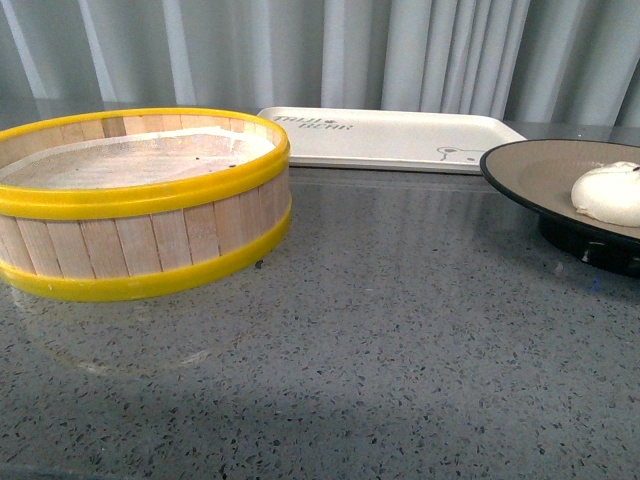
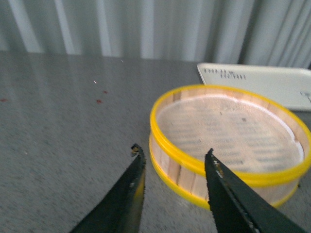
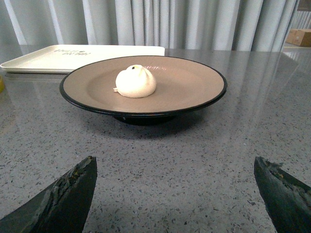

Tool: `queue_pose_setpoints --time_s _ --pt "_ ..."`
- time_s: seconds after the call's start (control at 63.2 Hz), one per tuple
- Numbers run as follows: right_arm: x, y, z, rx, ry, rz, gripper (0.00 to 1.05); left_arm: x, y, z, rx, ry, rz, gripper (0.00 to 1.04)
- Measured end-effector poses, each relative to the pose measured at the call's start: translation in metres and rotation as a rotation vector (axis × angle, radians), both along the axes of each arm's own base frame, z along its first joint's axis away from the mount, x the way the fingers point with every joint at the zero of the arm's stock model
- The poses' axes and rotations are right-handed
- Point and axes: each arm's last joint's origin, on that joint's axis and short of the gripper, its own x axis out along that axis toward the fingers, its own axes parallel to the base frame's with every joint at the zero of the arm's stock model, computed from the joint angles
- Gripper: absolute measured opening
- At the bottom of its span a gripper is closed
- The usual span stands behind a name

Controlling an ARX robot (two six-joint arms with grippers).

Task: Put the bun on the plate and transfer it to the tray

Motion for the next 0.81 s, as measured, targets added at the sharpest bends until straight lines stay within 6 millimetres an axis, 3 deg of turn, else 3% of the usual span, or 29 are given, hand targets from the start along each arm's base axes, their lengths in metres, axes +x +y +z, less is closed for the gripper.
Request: queue_pose_setpoints --time_s 0.206,0.443,0.807 --pt "0.0 0.0 0.0 0.0 0.0 -0.003 0.96 -0.009 0.0 -0.03 -0.006 0.018 0.0 0.04" --pt "0.0 0.0 0.0 0.0 0.0 -0.003 0.96 -0.021 0.0 -0.056 -0.006 0.015 0.001 0.04" --pt "0.0 0.0 0.0 0.0 0.0 -0.003 0.96 -0.033 0.0 -0.075 -0.006 0.005 0.001 0.04"
